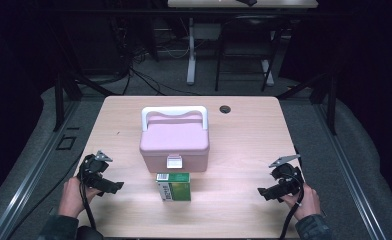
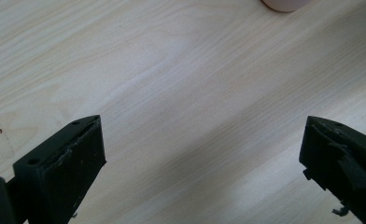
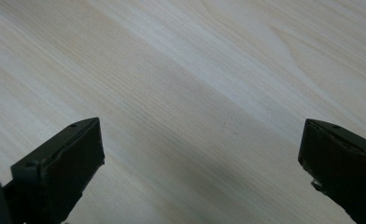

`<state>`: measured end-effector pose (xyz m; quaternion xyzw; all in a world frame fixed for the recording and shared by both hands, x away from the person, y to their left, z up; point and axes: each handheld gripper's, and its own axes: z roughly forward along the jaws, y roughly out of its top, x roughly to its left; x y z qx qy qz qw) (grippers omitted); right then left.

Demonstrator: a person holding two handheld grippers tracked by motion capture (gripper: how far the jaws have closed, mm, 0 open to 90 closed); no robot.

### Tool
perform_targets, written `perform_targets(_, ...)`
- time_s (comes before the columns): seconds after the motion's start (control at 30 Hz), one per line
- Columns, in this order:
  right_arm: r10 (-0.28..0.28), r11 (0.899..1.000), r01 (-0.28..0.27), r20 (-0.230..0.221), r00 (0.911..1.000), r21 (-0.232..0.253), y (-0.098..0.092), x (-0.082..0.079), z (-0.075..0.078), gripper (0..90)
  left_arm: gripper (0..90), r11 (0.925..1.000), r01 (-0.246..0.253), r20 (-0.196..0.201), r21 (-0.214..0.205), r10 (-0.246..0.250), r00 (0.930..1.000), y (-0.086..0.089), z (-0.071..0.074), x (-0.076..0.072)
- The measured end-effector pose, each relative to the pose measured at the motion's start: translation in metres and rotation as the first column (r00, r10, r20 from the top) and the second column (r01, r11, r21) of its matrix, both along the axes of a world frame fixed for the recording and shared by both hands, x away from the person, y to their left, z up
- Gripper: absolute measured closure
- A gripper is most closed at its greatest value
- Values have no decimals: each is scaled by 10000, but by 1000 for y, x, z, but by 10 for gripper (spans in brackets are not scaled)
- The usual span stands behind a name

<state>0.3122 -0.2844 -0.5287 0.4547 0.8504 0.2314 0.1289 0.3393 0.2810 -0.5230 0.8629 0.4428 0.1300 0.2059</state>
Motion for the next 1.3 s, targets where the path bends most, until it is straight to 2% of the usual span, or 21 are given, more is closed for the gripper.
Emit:
perform_targets(0.1,71,10000,-72,-173,9998,-67,0,0,-1,0,2,10000,1,44,8,-1,10000,1,2,-1)
perform_targets(0.23,69,10000,-69,-175,9998,14,1,1,-2,0,2,9999,136,-85,3,-136,9999,4,7,-2)
perform_targets(0.3,129,9999,-129,-217,9997,-10,2,1,-1,0,2,9999,171,-7,24,-170,9999,4,9,-4)
perform_targets(0.47,178,9998,-177,-228,9996,19,2,2,-2,0,1,9983,570,-58,147,-569,9984,0,18,-6)
perform_targets(0.6,201,9997,-197,-278,9994,172,1,2,-2,0,1,9925,1160,-100,397,-1157,9932,-6,24,-8)
perform_targets(0.73,196,9997,-191,-307,9993,150,1,2,-3,0,1,9883,1484,-74,348,-1482,9889,-10,32,-10)
perform_targets(0.8,216,9996,-210,-295,9993,172,1,2,-3,0,1,9881,1518,-182,231,-1514,9883,-11,37,-10)
perform_targets(0.93,250,9996,-246,-264,9993,166,1,2,-4,0,1,9826,1836,-207,269,-1831,9829,-14,43,-13)
perform_targets(1.13,309,9995,-306,-287,9991,101,1,3,-4,0,1,9695,2450,-209,102,-2447,9694,-20,50,-14)
perform_targets(1.23,257,9996,-253,-295,9992,120,2,3,-5,0,1,9682,2502,-295,100,-2498,9679,-23,51,-13)
perform_targets(1.3,258,9996,-253,-326,9991,154,2,2,-5,0,1,9636,2671,-272,80,-2668,9634,-25,53,-13)
